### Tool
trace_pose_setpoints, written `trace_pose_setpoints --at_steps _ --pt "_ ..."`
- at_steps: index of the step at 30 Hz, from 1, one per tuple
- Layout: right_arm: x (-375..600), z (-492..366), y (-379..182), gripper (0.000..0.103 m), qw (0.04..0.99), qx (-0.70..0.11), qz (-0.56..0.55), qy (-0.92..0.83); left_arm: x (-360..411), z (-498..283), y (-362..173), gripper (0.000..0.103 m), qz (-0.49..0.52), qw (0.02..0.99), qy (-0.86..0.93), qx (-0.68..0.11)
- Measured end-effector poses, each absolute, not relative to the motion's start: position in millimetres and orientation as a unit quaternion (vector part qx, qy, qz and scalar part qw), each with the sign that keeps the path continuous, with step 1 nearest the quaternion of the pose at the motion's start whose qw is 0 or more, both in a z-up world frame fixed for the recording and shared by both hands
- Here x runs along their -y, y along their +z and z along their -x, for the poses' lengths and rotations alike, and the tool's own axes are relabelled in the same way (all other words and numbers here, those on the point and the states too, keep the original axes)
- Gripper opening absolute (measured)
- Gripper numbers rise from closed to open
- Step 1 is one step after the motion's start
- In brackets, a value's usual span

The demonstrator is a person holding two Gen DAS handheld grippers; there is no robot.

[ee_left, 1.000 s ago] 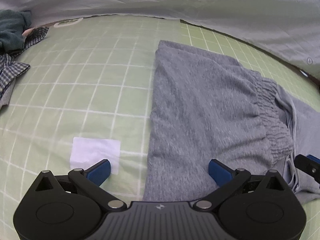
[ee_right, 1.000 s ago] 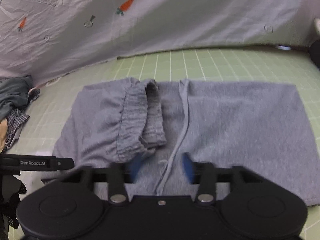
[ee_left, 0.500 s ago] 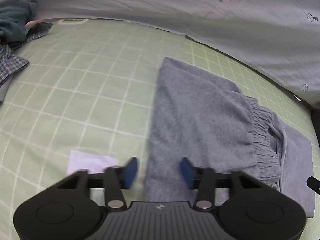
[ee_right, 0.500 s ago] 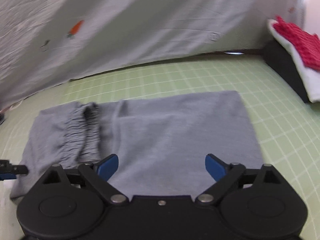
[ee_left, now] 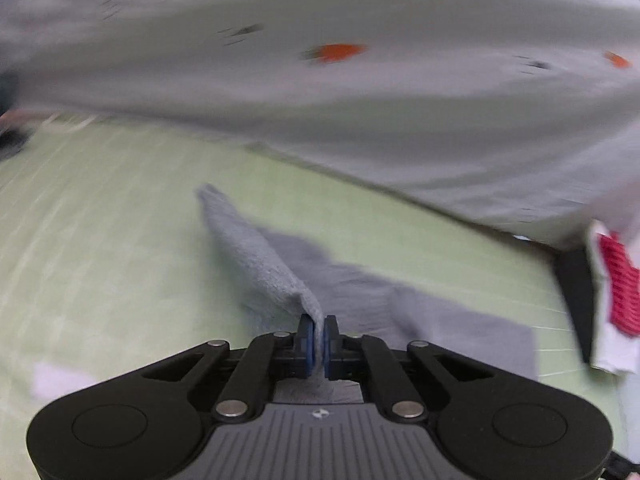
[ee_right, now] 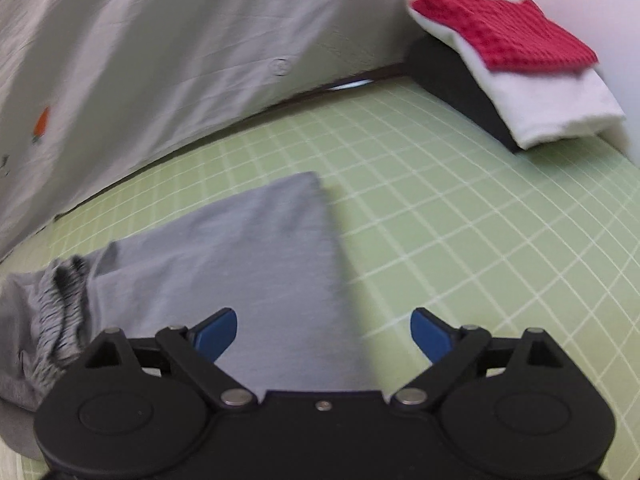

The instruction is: Fold clothes

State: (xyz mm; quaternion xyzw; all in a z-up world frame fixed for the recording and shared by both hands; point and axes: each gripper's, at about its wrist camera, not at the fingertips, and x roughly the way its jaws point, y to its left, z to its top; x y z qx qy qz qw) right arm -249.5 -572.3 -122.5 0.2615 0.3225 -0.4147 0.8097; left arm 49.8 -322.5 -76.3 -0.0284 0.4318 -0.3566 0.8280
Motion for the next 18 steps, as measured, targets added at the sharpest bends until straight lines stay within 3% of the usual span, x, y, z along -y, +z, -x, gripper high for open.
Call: trace_pose_setpoints --at_steps 6,9,12,13,15,18 --pt "615.0 287.5 -126.2 0.094 0.807 -0.317 -0.274 -0.415 419.5 19.8 -76.3 0.003 -0.011 0.790 -0.434 -0.433" --pt "635.5 305.6 -132.1 0.094 0.798 -0.318 -0.297 -0.418 462.6 55.0 -108.9 0.010 -0.058 0.749 -0.461 -0.472" --pt "652.0 318.0 -135.4 0.094 0.792 -0.312 -0.314 -0.420 479.8 70.4 -144.0 0.009 -0.070 0.712 -0.447 -0.538" --pt "655.6 318.8 -135.7 0.094 0.795 -0.307 -0.319 -0.416 480.2 73.5 -148.5 0.013 -0.067 0.705 -0.446 -0.547" --pt "662.7 320.4 -136.3 0.096 0.799 -0.297 -0.330 -0.407 473.1 75.0 -137.7 0.040 -0.051 0.711 -0.452 -0.537" --pt "670.8 318.3 -136.3 0.101 0.808 -0.278 -0.346 -0.387 457.3 71.0 -114.8 0.061 -0.007 0.732 -0.446 -0.515"
